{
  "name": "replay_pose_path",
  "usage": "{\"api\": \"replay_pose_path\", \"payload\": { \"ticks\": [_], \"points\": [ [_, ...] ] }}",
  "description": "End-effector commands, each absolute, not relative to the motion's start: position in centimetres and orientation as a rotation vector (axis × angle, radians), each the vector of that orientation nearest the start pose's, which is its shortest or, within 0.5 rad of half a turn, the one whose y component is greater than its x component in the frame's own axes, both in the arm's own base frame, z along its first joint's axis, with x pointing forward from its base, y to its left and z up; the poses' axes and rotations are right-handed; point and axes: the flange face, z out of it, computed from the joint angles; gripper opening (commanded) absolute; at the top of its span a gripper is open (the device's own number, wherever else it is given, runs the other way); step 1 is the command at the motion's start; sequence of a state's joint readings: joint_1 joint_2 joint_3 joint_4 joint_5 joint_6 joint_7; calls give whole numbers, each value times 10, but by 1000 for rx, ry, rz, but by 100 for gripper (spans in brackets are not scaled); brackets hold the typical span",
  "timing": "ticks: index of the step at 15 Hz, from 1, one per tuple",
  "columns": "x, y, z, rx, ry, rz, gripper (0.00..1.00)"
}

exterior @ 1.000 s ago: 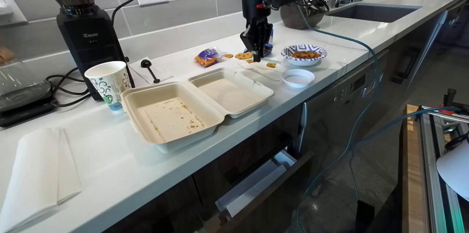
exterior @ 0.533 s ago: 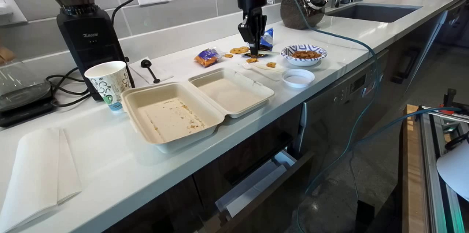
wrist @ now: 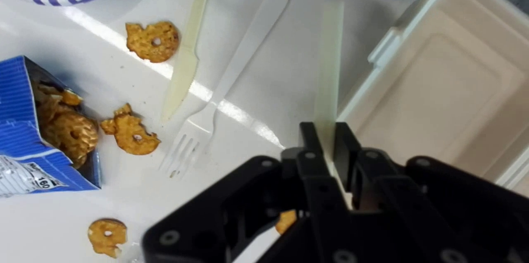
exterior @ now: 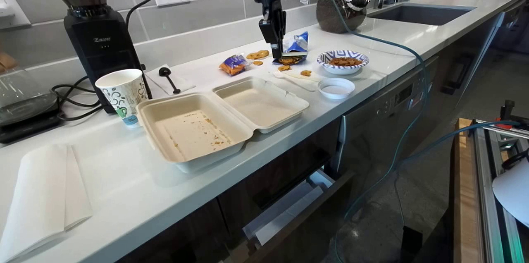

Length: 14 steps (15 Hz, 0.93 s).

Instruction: Use the white spoon to place one snack in the food pack.

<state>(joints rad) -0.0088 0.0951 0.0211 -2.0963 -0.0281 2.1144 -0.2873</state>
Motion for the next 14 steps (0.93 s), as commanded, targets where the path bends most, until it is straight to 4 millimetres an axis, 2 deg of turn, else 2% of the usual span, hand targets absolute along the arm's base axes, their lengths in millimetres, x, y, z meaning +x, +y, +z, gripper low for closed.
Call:
{"api": "replay_pose_path", "payload": {
  "ticks": [1,4,5,6,14],
  "points": [
    [565,24,369,-3072,-652,199,4],
    [575,43,370,-3036,-794,207,4],
    [565,34,372,-3062,-698,156,4],
    [567,37,372,-3059,-709,153,15],
    [567,34,372,-3062,-699,152,15]
  ]
}}
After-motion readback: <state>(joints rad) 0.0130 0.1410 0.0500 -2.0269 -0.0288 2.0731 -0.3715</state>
